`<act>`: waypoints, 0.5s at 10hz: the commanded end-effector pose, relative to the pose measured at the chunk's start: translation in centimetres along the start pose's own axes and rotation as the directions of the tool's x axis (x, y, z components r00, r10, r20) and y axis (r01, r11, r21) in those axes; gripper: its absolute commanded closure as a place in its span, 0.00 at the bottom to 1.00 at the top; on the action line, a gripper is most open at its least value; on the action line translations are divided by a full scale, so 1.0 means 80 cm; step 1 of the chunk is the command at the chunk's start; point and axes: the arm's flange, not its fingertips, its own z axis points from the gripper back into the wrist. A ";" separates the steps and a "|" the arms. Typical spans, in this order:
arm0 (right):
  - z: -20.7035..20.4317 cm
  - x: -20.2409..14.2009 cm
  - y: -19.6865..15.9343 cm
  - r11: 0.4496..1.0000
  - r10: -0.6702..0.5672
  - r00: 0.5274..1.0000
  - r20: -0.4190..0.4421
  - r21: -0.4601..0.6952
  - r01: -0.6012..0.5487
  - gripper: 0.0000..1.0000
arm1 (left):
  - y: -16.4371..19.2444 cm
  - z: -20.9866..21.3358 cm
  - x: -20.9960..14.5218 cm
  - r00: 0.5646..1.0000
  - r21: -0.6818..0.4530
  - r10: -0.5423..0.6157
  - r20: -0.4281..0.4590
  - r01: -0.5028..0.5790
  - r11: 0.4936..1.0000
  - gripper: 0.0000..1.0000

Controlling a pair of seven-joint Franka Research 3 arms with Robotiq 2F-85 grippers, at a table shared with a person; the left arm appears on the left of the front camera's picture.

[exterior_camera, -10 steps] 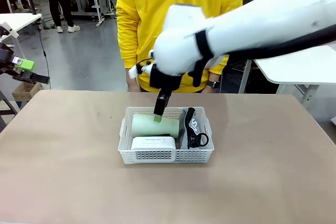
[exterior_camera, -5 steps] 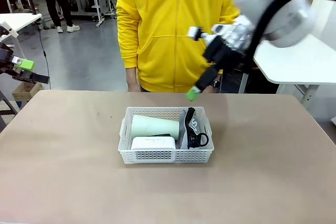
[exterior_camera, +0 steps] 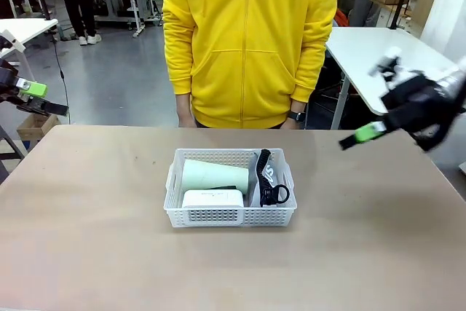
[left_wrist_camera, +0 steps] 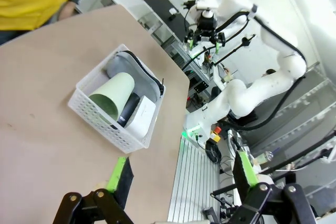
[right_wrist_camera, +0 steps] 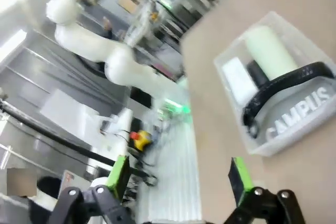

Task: Efficiently arrange items inside the basket to fit them all.
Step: Pick up the Reusable plastic cup and place it inside the Organizing basket.

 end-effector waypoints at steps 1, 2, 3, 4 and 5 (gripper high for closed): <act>0.035 -0.045 -0.038 0.976 -0.109 0.953 0.283 0.214 0.048 0.00 | -0.002 -0.002 -0.002 1.000 0.004 0.001 -0.007 -0.001 1.000 0.00; 0.050 -0.073 -0.060 0.948 -0.274 0.847 0.456 0.276 0.158 0.00 | -0.002 -0.002 -0.002 1.000 0.004 0.001 -0.007 -0.001 1.000 0.00; 0.058 -0.101 -0.079 0.921 -0.376 0.724 0.578 0.319 0.224 0.00 | -0.002 -0.002 -0.002 1.000 0.004 0.001 -0.007 -0.001 1.000 0.00; 0.060 -0.128 -0.096 0.876 -0.481 0.593 0.645 0.353 0.328 0.00 | -0.002 -0.002 -0.002 1.000 0.004 0.001 -0.007 -0.001 1.000 0.00; 0.057 -0.145 -0.105 0.875 -0.474 0.567 0.674 0.284 0.393 0.00 | -0.002 -0.002 -0.002 1.000 0.004 0.001 -0.007 -0.001 1.000 0.00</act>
